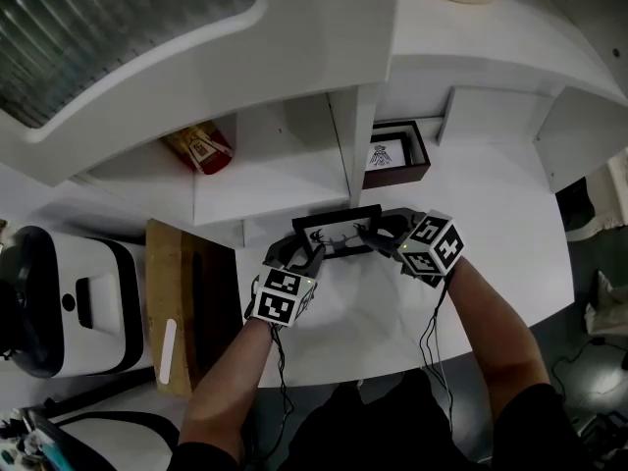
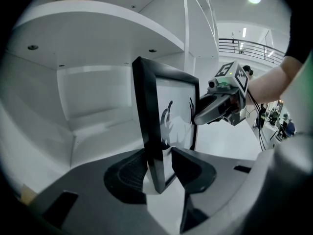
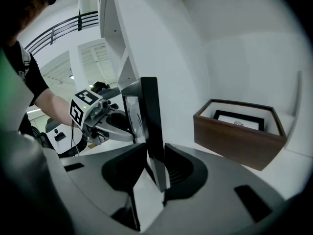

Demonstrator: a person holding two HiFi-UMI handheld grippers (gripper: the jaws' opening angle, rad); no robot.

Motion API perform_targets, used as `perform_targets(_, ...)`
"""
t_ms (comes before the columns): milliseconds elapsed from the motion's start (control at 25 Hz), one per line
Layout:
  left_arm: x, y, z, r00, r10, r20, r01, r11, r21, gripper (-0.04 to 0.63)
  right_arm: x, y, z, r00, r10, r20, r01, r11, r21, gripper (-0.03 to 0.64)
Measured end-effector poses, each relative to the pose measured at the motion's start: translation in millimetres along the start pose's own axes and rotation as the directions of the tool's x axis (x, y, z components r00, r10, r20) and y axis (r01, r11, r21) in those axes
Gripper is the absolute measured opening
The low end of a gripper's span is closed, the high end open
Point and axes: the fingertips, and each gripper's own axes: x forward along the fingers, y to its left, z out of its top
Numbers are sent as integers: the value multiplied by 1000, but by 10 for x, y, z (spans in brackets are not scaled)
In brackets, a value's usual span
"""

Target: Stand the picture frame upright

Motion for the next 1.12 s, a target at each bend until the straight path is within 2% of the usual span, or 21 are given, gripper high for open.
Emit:
perform_targets(320,-11,10,-8,1000,16,15,-17,1000,8,164,-10,-8,-5,1000,-7,19,7,1000,19,112)
perform_targets(520,-127,73,4,998,32,58,-30,999,-22,193,-97,-52,25,998,-48,51,45,998,47,153)
perform_targets(800,-456,190,-140,994,77,80,-72,996,-57,193,-405,-134,-68,986,-131,101,119,985,124,161)
perform_targets(920,-604,216,-249,993,86,81,-79,993,-82,187,-612,-187,-131,967,-210,144,180,963,200,159)
perform_targets(960,-659,224,-276,992,91,84,-83,992,-90,162,-690,-207,-152,956,-246,159,207,951,231,145)
perform_targets(1000,-715,232,-296,991,98,87,-89,991,-97,141,-774,-232,-175,941,-291,171,241,934,263,118)
perform_targets(1080,-828,245,-313,988,115,101,-104,989,-107,77,-957,-280,-229,901,-393,183,324,891,318,21)
perform_targets(1120,-887,247,-309,986,123,112,-110,988,-111,41,-1046,-289,-259,879,-439,183,363,868,338,15)
